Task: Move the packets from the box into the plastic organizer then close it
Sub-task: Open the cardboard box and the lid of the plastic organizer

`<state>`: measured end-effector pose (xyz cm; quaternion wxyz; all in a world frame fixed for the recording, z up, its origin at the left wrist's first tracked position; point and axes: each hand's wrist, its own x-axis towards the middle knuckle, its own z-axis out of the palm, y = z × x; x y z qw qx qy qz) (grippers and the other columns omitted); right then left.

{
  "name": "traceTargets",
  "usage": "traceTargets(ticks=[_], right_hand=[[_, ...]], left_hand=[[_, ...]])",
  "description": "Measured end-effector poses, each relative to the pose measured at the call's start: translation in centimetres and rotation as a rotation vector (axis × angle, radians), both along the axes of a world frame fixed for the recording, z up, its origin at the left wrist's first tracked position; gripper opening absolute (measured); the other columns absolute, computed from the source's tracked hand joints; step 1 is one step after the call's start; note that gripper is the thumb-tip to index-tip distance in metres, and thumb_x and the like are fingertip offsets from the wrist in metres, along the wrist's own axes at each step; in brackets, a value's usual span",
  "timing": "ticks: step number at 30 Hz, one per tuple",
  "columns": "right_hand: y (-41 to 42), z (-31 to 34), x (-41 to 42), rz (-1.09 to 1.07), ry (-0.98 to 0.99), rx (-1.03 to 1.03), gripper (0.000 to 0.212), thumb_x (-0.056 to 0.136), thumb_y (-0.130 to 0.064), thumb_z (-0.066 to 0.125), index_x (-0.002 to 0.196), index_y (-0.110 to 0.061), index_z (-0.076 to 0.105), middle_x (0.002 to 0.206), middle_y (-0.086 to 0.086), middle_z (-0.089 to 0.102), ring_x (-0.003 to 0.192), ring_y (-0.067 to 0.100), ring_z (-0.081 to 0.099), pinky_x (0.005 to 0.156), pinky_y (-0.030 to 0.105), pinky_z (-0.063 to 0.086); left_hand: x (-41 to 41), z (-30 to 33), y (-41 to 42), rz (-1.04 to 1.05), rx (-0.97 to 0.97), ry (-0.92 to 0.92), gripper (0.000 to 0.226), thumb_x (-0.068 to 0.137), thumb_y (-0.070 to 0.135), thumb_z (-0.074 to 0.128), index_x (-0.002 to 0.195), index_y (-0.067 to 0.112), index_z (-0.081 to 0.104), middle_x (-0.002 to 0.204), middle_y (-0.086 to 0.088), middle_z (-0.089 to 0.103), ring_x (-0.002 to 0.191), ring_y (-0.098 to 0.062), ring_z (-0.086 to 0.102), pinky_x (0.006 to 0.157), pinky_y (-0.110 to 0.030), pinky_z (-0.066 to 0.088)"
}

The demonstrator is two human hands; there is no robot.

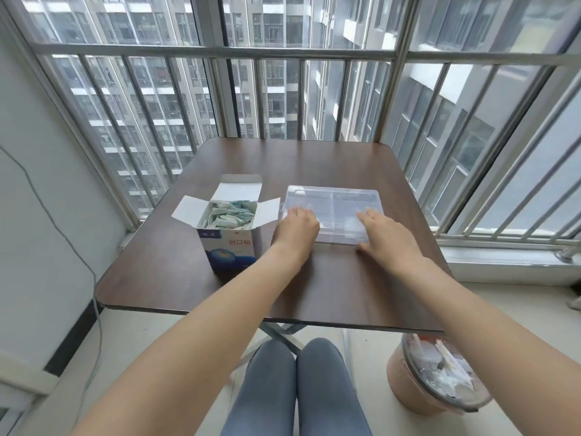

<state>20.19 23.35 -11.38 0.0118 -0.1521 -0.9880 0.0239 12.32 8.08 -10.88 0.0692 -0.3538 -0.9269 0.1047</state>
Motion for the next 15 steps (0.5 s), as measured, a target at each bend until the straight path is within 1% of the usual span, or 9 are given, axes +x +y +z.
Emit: traceTargets(ticks=[1, 3, 5, 6, 8, 10, 12, 15], right_hand=[[-0.2, 0.0, -0.2, 0.002, -0.013, 0.074, 0.06, 0.092, -0.02, 0.054, 0.145, -0.01, 0.028, 0.142, 0.008, 0.039, 0.125, 0.027, 0.046, 0.093, 0.036, 0.042], [-0.7, 0.3, -0.6, 0.018, -0.016, 0.202, 0.05, 0.092, -0.014, 0.051, 0.139, -0.006, 0.035, 0.128, 0.009, 0.049, 0.116, 0.027, 0.051, 0.087, 0.034, 0.044], [-1.3, 0.7, -0.8, 0.049, -0.054, 0.294, 0.044, 0.091, -0.005, 0.048, 0.134, -0.001, 0.039, 0.121, 0.012, 0.052, 0.113, 0.029, 0.051, 0.087, 0.033, 0.043], [-1.6, 0.8, -0.7, 0.072, -0.08, 0.35, 0.043, 0.089, 0.0, 0.047, 0.131, 0.002, 0.041, 0.12, 0.015, 0.052, 0.112, 0.031, 0.051, 0.088, 0.033, 0.043], [-2.1, 0.7, -0.4, 0.119, -0.144, 0.451, 0.042, 0.085, 0.009, 0.047, 0.127, 0.01, 0.043, 0.118, 0.02, 0.051, 0.111, 0.034, 0.05, 0.088, 0.036, 0.042], [-2.4, 0.2, -0.2, 0.135, -0.198, 0.481, 0.047, 0.082, 0.015, 0.045, 0.129, 0.016, 0.038, 0.121, 0.024, 0.049, 0.112, 0.038, 0.047, 0.089, 0.042, 0.045], [-2.5, -0.2, -0.1, 0.141, -0.207, 0.48, 0.052, 0.083, 0.015, 0.042, 0.133, 0.02, 0.029, 0.126, 0.029, 0.045, 0.116, 0.043, 0.044, 0.09, 0.046, 0.046], [-2.7, 0.3, 0.4, 0.143, -0.196, 0.453, 0.05, 0.087, 0.011, 0.039, 0.135, 0.018, 0.027, 0.13, 0.029, 0.043, 0.117, 0.041, 0.043, 0.096, 0.045, 0.042]], left_hand=[[0.0, 0.0, 0.1, -0.031, -0.024, 0.004, 0.056, 0.084, -0.01, 0.051, 0.137, -0.008, 0.032, 0.131, -0.021, 0.046, 0.123, -0.033, 0.044, 0.091, -0.035, 0.046], [-0.2, 0.3, 0.2, -0.091, -0.093, 0.052, 0.052, 0.081, -0.014, 0.053, 0.132, -0.006, 0.04, 0.124, -0.021, 0.051, 0.117, -0.034, 0.049, 0.091, -0.036, 0.044], [-0.4, 0.6, 0.6, -0.13, -0.15, 0.089, 0.046, 0.08, -0.016, 0.052, 0.125, -0.006, 0.049, 0.119, -0.022, 0.056, 0.112, -0.035, 0.052, 0.092, -0.038, 0.042], [-0.3, 0.6, 0.6, -0.142, -0.176, 0.097, 0.043, 0.078, -0.016, 0.052, 0.119, -0.005, 0.054, 0.116, -0.021, 0.058, 0.11, -0.034, 0.053, 0.089, -0.038, 0.042], [0.3, 0.4, 0.9, -0.15, -0.206, 0.098, 0.037, 0.075, -0.017, 0.054, 0.108, -0.002, 0.06, 0.109, -0.017, 0.06, 0.104, -0.032, 0.054, 0.079, -0.036, 0.042], [1.1, 0.3, 0.9, -0.159, -0.201, 0.079, 0.032, 0.076, -0.014, 0.053, 0.102, 0.001, 0.062, 0.104, -0.016, 0.061, 0.101, -0.031, 0.055, 0.07, -0.032, 0.036], [1.7, 0.7, 0.7, -0.182, -0.192, 0.081, 0.027, 0.08, -0.007, 0.051, 0.103, 0.005, 0.061, 0.105, -0.014, 0.061, 0.1, -0.031, 0.056, 0.069, -0.031, 0.032], [2.1, 1.6, 0.3, -0.194, -0.215, 0.078, 0.026, 0.083, -0.004, 0.05, 0.104, 0.006, 0.062, 0.107, -0.013, 0.062, 0.102, -0.032, 0.059, 0.069, -0.032, 0.032]])
